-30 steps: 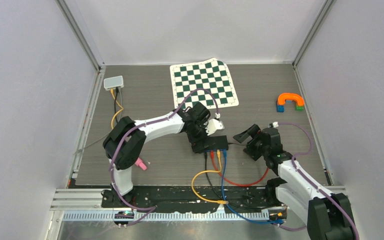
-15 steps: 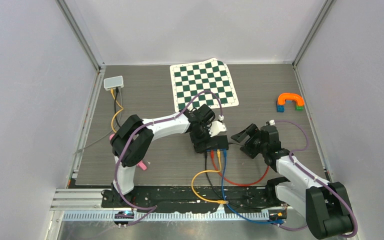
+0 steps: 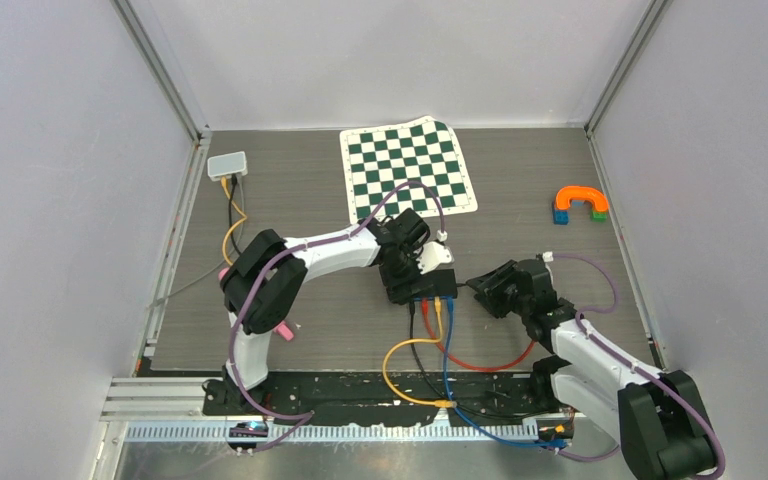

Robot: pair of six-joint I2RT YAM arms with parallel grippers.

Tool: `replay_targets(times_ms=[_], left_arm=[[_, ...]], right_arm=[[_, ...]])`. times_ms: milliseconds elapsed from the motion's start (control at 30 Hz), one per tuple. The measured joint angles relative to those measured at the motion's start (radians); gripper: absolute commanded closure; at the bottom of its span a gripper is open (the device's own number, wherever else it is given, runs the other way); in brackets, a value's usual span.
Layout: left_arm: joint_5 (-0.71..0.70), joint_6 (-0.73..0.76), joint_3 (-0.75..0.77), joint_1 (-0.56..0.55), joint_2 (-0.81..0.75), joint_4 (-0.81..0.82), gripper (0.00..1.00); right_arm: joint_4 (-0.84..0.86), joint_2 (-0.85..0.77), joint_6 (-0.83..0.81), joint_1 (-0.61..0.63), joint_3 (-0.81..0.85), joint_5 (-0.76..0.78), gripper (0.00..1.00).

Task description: Pull the plug from the switch port

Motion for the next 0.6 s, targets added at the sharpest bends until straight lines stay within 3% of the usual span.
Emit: replay_targets(times_ms=[233,600], left_arm=[[-0.001,-0.003,-0.013,-0.002,-0.007,0.016,0.39],[-0.002,-0.006,-0.018,-0.004,-0.010,0.021,0.40]], right_arm=[[0.020,0.040,0.169,0.168,-0.002,0.174,0.57],[0.190,0.171,0.393,0.200,-0.029,0.308,0.61]])
